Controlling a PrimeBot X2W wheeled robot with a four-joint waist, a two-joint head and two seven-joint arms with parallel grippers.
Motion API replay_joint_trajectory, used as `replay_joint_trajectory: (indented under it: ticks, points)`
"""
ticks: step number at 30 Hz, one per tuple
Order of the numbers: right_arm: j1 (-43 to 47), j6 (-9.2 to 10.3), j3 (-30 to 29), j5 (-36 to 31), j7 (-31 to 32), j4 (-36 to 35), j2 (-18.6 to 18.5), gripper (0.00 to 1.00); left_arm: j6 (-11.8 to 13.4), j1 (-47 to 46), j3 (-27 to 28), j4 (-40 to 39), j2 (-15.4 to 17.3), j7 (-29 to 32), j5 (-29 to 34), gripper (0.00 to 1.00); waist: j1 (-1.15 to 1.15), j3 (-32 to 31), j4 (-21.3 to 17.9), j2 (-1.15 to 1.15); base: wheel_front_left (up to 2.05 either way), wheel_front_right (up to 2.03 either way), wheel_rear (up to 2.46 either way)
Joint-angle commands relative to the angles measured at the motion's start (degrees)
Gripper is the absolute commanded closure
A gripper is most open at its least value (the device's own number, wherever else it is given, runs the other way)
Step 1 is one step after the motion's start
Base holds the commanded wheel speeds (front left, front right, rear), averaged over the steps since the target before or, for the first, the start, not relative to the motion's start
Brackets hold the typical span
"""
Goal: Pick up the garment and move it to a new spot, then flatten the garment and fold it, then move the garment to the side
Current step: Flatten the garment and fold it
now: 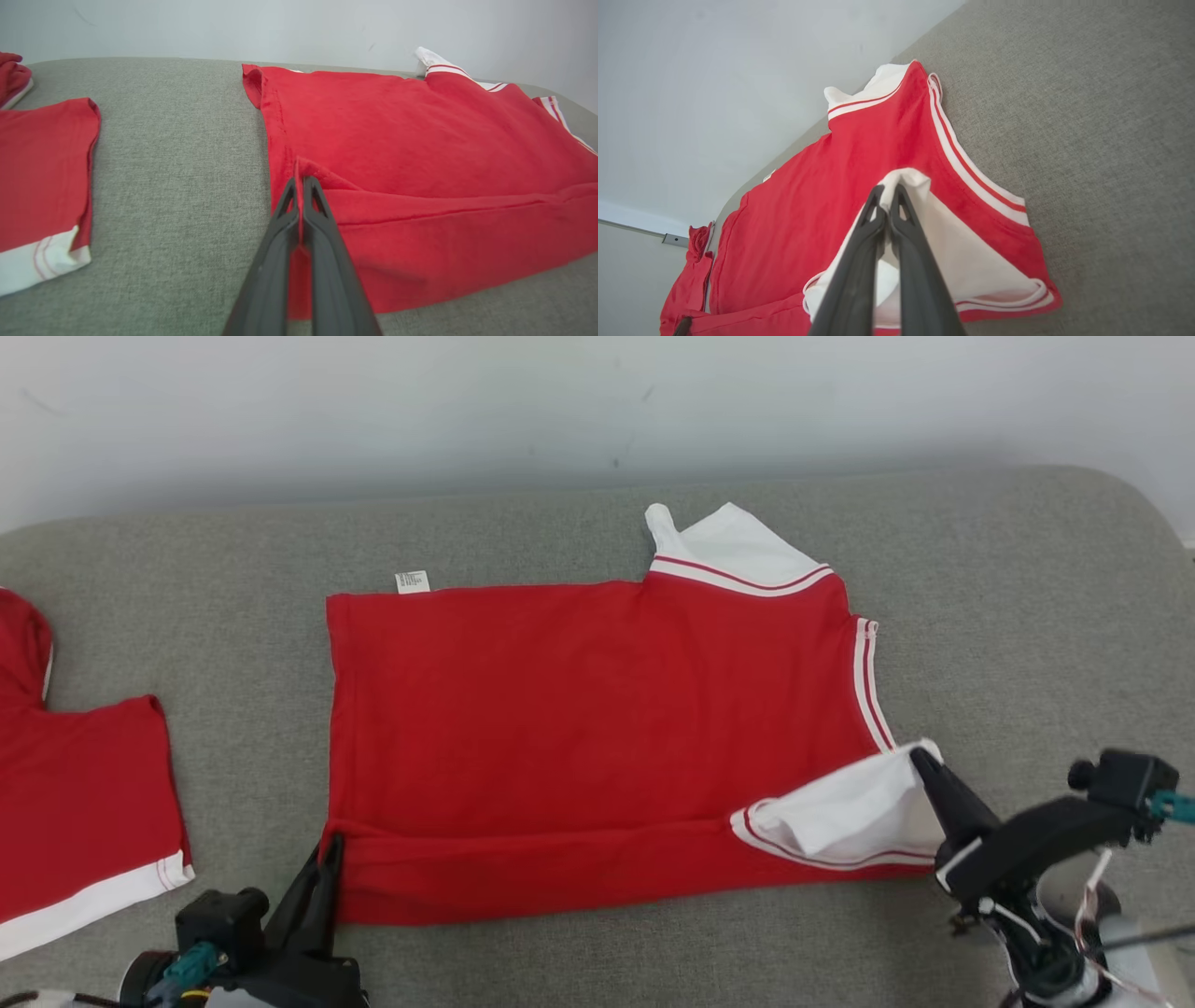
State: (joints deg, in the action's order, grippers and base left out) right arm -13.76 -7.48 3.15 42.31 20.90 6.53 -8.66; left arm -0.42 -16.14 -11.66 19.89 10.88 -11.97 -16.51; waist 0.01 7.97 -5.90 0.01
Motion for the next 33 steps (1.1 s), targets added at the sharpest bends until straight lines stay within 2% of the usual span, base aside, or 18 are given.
replay_joint_trajectory:
  ticks: [1, 12, 13, 14, 15, 16, 24, 33]
  points:
    - [-1.77, -0.03, 0.54, -0.49, -0.4, 1.49, -0.32, 1.0, -0.25, -1.01, -0.06, 0.77, 0.6, -0.14, 0.32, 1.0, -0.01, 0.49, -0.15, -0.01, 0.0, 0.0, 0.0]
    - [-15.13, -0.03, 6.86, -3.11, -5.77, 17.64, -1.71, 1.0, -0.94, -6.06, -1.42, 6.15, 0.79, -0.71, 0.83, 1.0, -0.01, 2.47, 0.52, -0.01, 0.0, 0.0, 0.0]
    - [-15.68, -0.03, 7.34, -2.95, -6.63, 18.65, -1.78, 0.7, -0.74, -6.46, -1.6, 6.43, 0.81, -0.92, 1.23, 0.87, -0.01, 2.49, 0.67, -0.01, 0.0, 0.0, 0.0]
    - [-15.68, -0.03, 7.34, -2.95, -6.63, 18.65, -1.78, 0.7, -0.74, -6.46, -1.6, 6.43, 0.81, -0.92, 1.23, 0.87, -0.01, 2.49, 0.67, -0.01, 0.0, 0.0, 0.0]
    - [-16.2, -0.03, 7.87, -3.07, -7.68, 19.34, -2.14, 0.49, -0.6, -6.73, -1.79, 6.8, 0.71, -1.18, 1.42, 0.08, -0.01, 2.46, 0.82, -0.01, 0.0, 0.0, 0.0]
    - [-16.45, -0.03, 8.29, -2.89, -8.85, 19.9, -2.41, 0.0, -0.48, -6.93, -1.84, 7.12, 0.52, -1.38, 1.46, 0.0, -0.01, 2.4, 0.93, -0.01, 0.0, 0.0, 0.0]
    - [-14.36, -0.03, 11.27, -0.1, -17.17, 20.58, -5.31, 0.0, 0.54, -4.4, -0.79, 6.35, -0.17, -2.88, 0.78, 0.0, -0.01, 0.53, 1.14, -0.01, 0.0, 0.0, 0.0]
    - [-6.73, -0.03, 13.15, -0.31, -21.46, 15.87, -9.87, 0.0, 2.02, 1.21, -0.02, 1.41, -1.42, -3.22, 0.44, 0.0, -0.01, -1.15, 1.41, -0.01, 0.0, 0.0, 0.0]
